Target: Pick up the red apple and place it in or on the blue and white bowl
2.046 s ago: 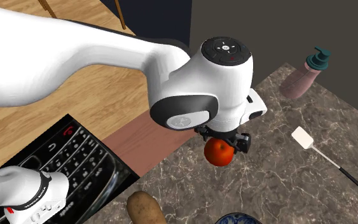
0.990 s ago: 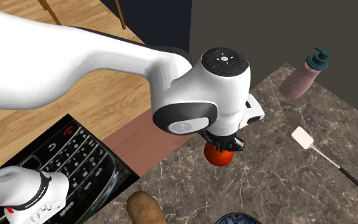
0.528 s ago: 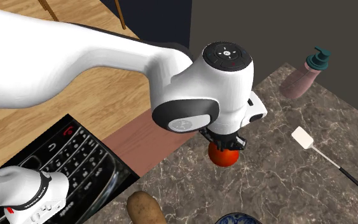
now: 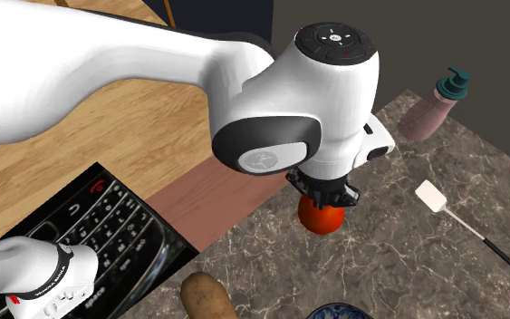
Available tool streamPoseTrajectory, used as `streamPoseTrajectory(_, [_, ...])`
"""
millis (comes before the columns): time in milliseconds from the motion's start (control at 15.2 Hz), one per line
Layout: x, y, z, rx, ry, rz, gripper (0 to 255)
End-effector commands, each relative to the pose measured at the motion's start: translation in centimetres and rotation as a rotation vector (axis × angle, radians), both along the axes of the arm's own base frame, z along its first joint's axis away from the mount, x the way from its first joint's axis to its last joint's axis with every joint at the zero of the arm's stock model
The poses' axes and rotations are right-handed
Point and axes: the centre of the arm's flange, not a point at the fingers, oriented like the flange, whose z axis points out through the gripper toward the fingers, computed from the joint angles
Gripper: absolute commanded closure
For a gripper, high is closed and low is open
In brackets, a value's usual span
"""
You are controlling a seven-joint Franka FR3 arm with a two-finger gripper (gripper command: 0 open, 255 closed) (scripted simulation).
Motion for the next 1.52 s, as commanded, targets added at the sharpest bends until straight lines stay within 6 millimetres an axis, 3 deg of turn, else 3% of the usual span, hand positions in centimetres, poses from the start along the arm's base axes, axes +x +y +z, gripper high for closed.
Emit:
streamPoseTrajectory(0, [-0.1,0.1,1.0,0.000,0.000,0.000,255])
streamPoseTrajectory(1122, [-0.1,0.1,9.9,0.000,0.000,0.000,255])
streamPoseTrajectory(1452, [-4.6,-4.4,11.6,0.000,0.000,0.000,255])
